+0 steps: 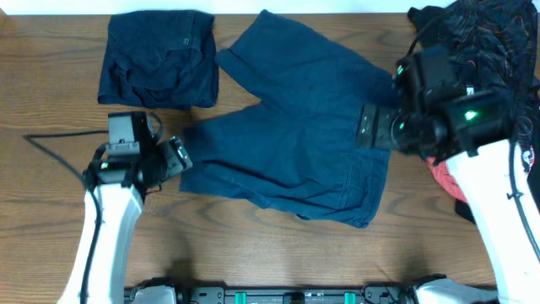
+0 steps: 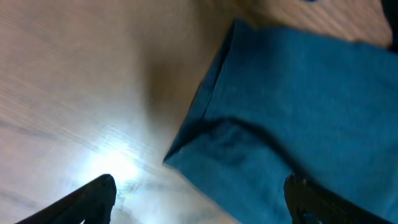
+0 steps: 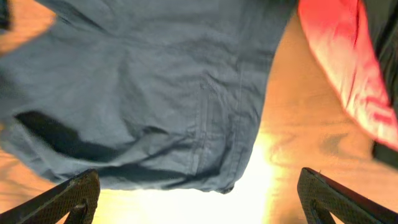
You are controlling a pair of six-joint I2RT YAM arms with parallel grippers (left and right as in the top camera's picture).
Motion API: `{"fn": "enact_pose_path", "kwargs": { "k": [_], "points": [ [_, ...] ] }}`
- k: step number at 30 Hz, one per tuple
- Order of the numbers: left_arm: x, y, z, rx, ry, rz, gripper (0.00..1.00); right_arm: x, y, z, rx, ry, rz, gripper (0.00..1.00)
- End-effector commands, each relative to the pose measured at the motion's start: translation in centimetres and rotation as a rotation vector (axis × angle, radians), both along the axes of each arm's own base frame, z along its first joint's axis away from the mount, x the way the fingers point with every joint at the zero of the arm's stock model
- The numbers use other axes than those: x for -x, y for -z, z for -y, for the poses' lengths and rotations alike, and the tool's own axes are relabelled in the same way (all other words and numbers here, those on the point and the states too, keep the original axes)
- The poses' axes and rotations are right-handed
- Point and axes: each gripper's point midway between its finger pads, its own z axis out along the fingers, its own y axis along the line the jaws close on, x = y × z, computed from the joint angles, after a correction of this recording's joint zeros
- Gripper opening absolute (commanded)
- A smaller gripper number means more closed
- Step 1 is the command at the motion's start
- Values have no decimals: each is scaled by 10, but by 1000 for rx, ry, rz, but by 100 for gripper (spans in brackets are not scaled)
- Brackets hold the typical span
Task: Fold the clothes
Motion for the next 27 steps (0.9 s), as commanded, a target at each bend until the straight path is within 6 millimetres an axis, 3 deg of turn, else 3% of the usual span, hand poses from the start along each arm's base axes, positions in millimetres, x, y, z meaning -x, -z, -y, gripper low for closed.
{"fn": "enact_pose_path", "kwargs": {
  "k": [1,5,8,13,17,21,23,24,27],
  "points": [
    [-8,26,5,16,-4,-58,88,14,19,6,24,85,-45,99],
    [-23,57,18,16,45,-95,87,32,40,4,8,74,-122,99],
    [-31,76,38,36,143,-111,87,40,53,2,2,68,-165,99],
    [-33,90,55,22,230,-125,77,46,69,-4,-8,47,-196,99],
    [-21,94,62,20,258,-172,66,49,80,-11,-29,32,-209,99],
    [-4,98,59,15,254,-242,37,51,87,-10,-28,32,-219,99],
    [1,98,56,8,247,-266,12,52,87,-10,-27,32,-221,99],
    [4,99,54,5,242,-279,6,52,87,-10,-27,32,-221,99],
    [11,97,48,-3,221,-313,6,52,88,-10,-27,32,-222,99]
  ]
}}
